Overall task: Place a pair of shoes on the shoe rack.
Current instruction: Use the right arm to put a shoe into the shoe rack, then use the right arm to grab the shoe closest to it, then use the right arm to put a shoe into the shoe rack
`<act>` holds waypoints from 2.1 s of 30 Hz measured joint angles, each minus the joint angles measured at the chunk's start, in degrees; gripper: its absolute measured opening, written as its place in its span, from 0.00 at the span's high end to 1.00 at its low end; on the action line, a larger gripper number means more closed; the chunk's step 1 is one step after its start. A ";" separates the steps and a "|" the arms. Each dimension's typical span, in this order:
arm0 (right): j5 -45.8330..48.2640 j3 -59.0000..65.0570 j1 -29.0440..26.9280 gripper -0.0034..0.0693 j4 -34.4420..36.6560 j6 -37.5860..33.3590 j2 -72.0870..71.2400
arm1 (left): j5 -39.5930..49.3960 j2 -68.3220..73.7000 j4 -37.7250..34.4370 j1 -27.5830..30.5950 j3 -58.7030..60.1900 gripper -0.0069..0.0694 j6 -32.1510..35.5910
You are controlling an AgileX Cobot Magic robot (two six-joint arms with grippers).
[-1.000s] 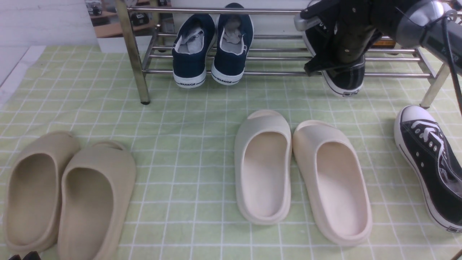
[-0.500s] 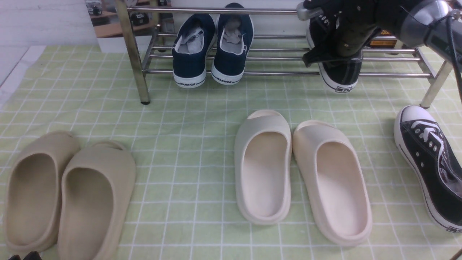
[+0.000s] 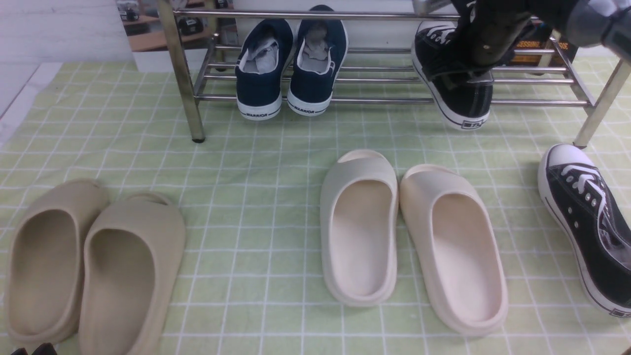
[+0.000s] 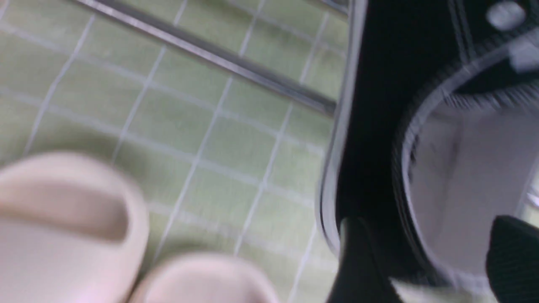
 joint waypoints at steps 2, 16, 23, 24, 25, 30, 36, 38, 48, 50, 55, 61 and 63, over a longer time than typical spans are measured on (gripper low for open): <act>4.55 0.00 0.00 0.32 0.19 -1.29 -2.77 | 0.00 0.00 0.00 0.00 0.00 0.63 0.00; 6.93 28.45 -4.26 0.33 3.81 -1.86 -23.32 | -0.01 0.00 0.00 0.00 0.00 0.61 0.00; 3.95 51.50 -11.46 0.33 6.50 -0.56 -27.98 | -0.01 0.00 0.00 0.00 0.00 0.61 0.00; 3.95 52.03 -11.56 0.33 6.48 -0.51 -28.04 | -0.01 0.00 0.00 0.00 0.00 0.61 0.00; 1.21 56.34 -12.00 0.33 6.51 -0.30 -28.14 | -0.01 0.00 0.00 0.00 0.00 0.61 0.00; -7.57 64.28 -12.05 0.33 6.87 -0.06 -28.16 | -0.01 0.00 0.00 0.00 0.00 0.60 0.00; -14.49 67.41 -12.05 0.39 4.24 3.13 -28.21 | -0.01 0.00 0.00 0.00 0.00 0.60 0.00; -14.96 67.52 -12.05 0.52 2.87 4.21 -28.21 | -0.01 0.00 0.00 0.00 0.00 0.60 0.00; -11.69 65.58 -11.32 0.93 2.52 4.20 -29.55 | -0.01 0.00 0.00 0.00 0.00 0.60 0.00; -8.77 63.59 -10.21 0.93 3.14 3.26 -31.45 | -0.01 0.00 0.00 0.00 0.00 0.60 0.00; -4.16 55.53 -8.03 0.93 5.67 0.37 -34.29 | -0.01 0.00 0.00 0.00 0.00 0.60 0.00; -4.14 45.22 -8.03 0.93 4.54 -2.10 -30.25 | -0.01 0.00 0.00 0.00 0.00 0.60 0.00; -3.81 40.98 -8.03 0.93 4.01 -2.85 -27.43 | -0.01 0.00 0.00 0.00 0.00 0.60 0.00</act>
